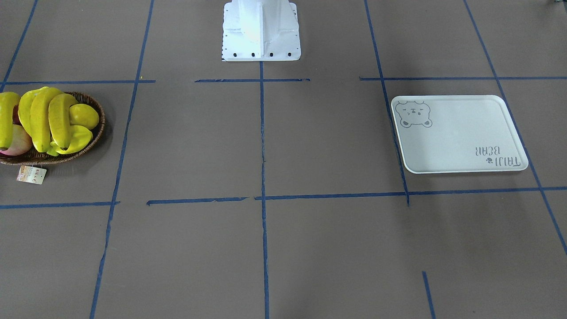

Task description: Transfer all bananas from basket to plate

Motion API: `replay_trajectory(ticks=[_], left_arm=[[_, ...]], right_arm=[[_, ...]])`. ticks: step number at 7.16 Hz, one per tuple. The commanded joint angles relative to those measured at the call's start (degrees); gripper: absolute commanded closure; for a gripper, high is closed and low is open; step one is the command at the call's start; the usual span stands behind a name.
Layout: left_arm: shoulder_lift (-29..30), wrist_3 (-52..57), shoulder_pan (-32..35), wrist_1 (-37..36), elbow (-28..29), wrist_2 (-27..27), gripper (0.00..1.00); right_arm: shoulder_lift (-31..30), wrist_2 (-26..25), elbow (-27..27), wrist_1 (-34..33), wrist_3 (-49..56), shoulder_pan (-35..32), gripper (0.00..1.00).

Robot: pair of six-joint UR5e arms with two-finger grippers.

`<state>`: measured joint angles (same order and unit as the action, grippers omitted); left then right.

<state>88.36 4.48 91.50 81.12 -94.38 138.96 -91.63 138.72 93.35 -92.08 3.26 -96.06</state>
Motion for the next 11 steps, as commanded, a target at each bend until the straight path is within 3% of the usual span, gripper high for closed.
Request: replay_trajectory(ticks=[1, 3, 6, 7, 8, 10, 11], left_arm=[[-0.03, 0.09, 0.08, 0.0, -0.02, 0.0, 0.0], [-0.03, 0.0, 0.08, 0.0, -0.01, 0.0, 0.0], [-0.03, 0.0, 0.08, 0.09, -0.02, 0.0, 0.0], [-0.12, 0.09, 0.08, 0.0, 0.07, 0.0, 0.0], [-0.12, 0.09, 0.08, 0.0, -0.1, 0.09, 0.0], [-0.12, 0.09, 0.08, 0.09, -0.28, 0.18, 0.0], [-0.12, 0.09, 0.08, 0.09, -0.28, 0.18, 0.0]], right_arm=[[-0.48, 0.15, 0.42, 0.14, -0.27, 0.0, 0.0], [-1.27, 0.85, 1.21, 2.42, -1.32, 0.0, 0.0], [-9.16, 0.76, 15.59, 2.17, -7.7, 1.92, 0.01], [-11.7, -0.19, 19.98, 3.3, -8.79, 6.98, 0.01], [-13.82, -0.46, 21.07, 7.4, -14.37, 9.38, 0.01], [-20.22, -5.53, 20.82, 25.81, -28.85, 17.71, 0.01], [-21.3, -6.26, 20.73, 27.2, -29.88, 20.62, 0.01]])
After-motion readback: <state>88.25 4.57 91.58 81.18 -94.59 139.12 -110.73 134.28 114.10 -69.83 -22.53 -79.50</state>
